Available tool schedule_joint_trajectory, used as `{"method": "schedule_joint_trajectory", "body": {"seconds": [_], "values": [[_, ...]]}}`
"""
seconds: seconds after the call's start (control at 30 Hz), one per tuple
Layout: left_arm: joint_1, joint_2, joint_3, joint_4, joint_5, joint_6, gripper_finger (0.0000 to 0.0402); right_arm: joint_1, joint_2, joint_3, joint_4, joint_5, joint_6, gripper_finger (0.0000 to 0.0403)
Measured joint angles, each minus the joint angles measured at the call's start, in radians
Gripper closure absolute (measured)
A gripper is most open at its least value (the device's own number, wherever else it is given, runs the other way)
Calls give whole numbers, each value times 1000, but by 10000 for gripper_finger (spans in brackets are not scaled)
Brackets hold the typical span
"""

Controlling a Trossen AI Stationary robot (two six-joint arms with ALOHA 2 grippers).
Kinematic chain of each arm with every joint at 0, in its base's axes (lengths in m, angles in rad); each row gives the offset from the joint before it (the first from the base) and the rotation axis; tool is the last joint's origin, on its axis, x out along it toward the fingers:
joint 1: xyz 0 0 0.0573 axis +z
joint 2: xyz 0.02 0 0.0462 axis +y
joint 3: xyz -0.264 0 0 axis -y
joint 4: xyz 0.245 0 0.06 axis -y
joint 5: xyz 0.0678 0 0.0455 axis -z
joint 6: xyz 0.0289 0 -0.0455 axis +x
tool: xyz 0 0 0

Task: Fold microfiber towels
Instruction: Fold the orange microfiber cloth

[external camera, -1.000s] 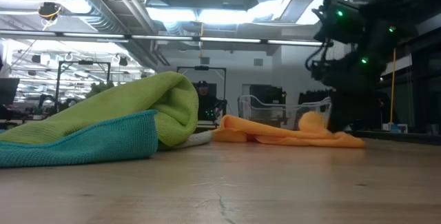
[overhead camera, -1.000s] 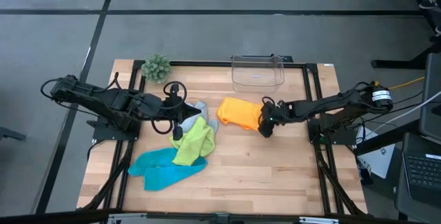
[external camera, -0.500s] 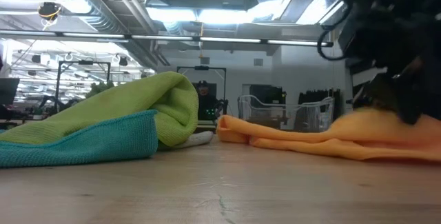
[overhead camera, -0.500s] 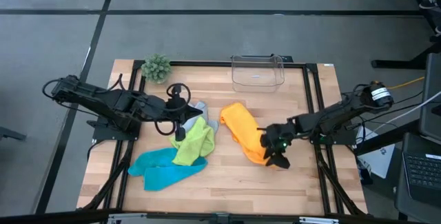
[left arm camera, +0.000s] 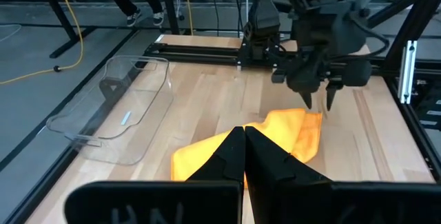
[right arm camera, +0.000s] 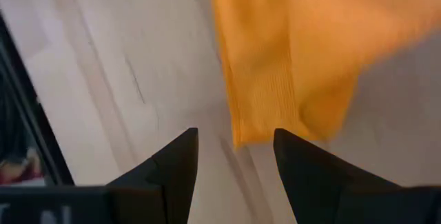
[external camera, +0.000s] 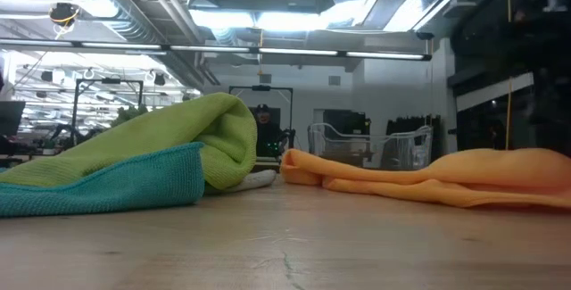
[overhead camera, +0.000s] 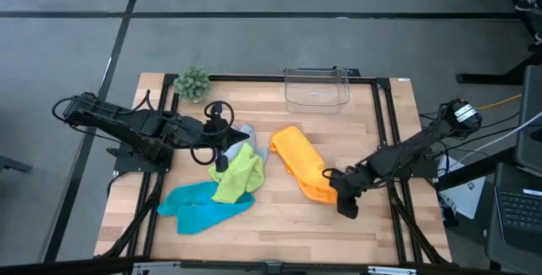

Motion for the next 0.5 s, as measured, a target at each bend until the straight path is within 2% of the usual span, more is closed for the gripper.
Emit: {"method": "schedule_joint_trajectory", "body": {"seconds": [0.17, 0.3, 0.5], "values": [[0, 0, 0, 1, -1, 18, 401, 64, 0, -23, 0, 42, 174, 210], [0, 0, 0, 2, -1, 31, 401, 81, 0, -42, -7, 154, 298, 210], [0, 0, 0, 2, -1, 31, 401, 83, 2, -63, 1, 202, 348, 210]]}}
